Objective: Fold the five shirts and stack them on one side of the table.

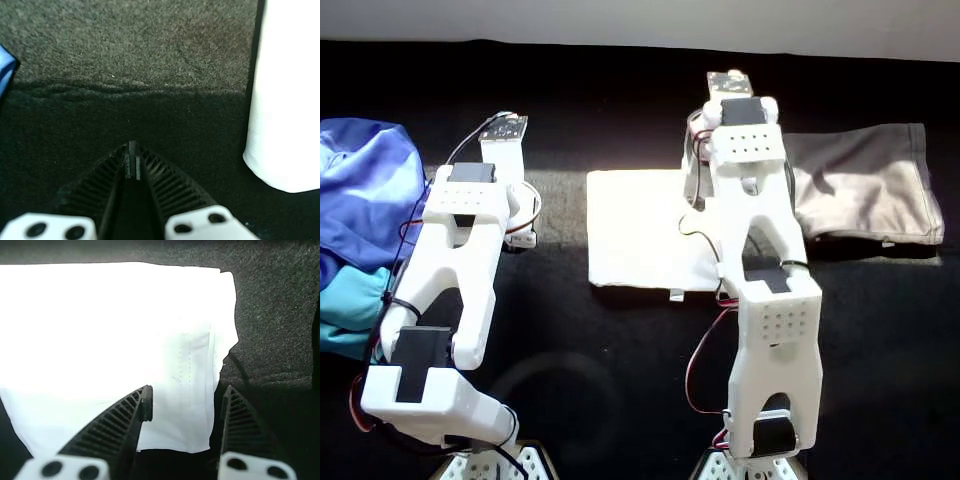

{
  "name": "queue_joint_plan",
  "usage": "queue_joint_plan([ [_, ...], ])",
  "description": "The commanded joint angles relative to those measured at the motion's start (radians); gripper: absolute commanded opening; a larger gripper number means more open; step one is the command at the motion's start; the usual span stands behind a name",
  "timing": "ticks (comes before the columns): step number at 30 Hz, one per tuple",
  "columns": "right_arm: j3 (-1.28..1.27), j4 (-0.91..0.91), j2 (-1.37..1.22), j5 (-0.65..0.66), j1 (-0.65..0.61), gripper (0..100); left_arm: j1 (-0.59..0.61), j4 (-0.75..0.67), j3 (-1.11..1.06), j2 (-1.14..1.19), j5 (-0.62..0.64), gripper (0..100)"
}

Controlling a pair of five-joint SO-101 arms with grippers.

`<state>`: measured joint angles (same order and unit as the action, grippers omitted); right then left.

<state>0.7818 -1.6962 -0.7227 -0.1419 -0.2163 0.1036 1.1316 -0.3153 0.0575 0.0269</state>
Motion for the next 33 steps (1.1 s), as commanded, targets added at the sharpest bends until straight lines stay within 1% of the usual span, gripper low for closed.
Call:
queue_joint_plan([
  [1,-0.01,0.022,-0.038,-0.005,0.007,22.4,0.005,-0.008,0.002,-0.022,0.002,1],
  [6,-0.01,0.058,-0.062,-0.003,0.024,22.8,0.005,-0.011,0.002,-0.022,0.002,1],
  [10,-0.018,0.097,-0.064,-0.003,0.067,28.6,0.005,-0.011,0.002,-0.022,0.002,1],
  [13,-0.016,0.096,-0.064,-0.003,0.091,29.1,0.005,-0.011,0.002,-0.022,0.002,1],
  [26,-0.008,0.085,-0.051,-0.005,0.101,29.1,0.005,-0.012,0.004,-0.022,0.002,1],
  [33,0.105,-0.018,-0.038,-0.009,0.041,29.1,0.002,-0.012,0.004,-0.022,0.002,1],
])
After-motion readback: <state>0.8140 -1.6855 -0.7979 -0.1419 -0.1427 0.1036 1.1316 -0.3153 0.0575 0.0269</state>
